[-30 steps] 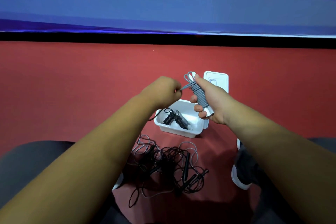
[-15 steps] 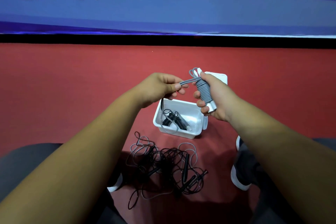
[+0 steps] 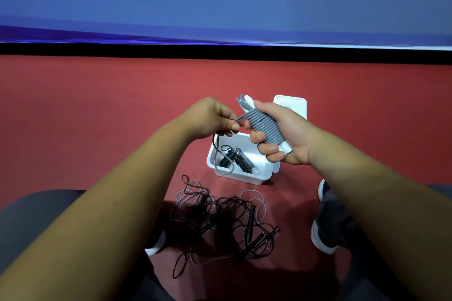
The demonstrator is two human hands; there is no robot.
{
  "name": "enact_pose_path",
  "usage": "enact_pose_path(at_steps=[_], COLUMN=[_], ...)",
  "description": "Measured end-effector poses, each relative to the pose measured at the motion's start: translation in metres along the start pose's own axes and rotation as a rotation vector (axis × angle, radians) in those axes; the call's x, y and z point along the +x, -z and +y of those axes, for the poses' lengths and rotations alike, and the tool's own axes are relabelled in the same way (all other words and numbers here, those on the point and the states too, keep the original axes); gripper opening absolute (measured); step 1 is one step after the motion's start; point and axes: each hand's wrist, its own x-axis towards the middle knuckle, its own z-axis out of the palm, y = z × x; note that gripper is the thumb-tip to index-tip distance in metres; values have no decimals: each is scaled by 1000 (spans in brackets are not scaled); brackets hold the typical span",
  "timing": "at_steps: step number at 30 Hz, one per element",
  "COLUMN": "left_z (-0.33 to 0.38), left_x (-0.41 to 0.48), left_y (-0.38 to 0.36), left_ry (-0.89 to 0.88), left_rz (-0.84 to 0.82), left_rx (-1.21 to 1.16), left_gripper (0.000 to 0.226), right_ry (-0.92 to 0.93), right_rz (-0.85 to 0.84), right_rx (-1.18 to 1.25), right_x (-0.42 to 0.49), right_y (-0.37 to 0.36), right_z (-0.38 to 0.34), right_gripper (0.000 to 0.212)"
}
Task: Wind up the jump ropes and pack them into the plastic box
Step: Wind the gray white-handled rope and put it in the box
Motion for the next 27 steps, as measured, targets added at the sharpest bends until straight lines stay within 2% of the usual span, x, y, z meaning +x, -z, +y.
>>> enact_pose_path(at_steps=[4,10,13,18,22,27], left_z=[8,10,11,20,24,32], left_x=[-7,-10,-7,-4,-1,-4], left_y=[-1,-1,-2,-1,6,9], left_ry=[10,19,15,-29,-101,-142], left_rz=[-83,-128,-129,5,99,0], left_rx=[-124,-124,-130,-23,183,346], left_gripper=[17,18,18,14,12,29], right_ry=[-106,-306,-390,-404,-292,-120], right_rz=[-158,-374,-385,-141,115,349], right_rx=[-42,-204,-302,-335,-286,-140], right_x=[-6,-11,-10,-1,5,10], right_y=[-2,-2,-4,-1,1,8], right_z=[1,6,11,20,20,15], right_gripper=[48,54,57,42,46,57])
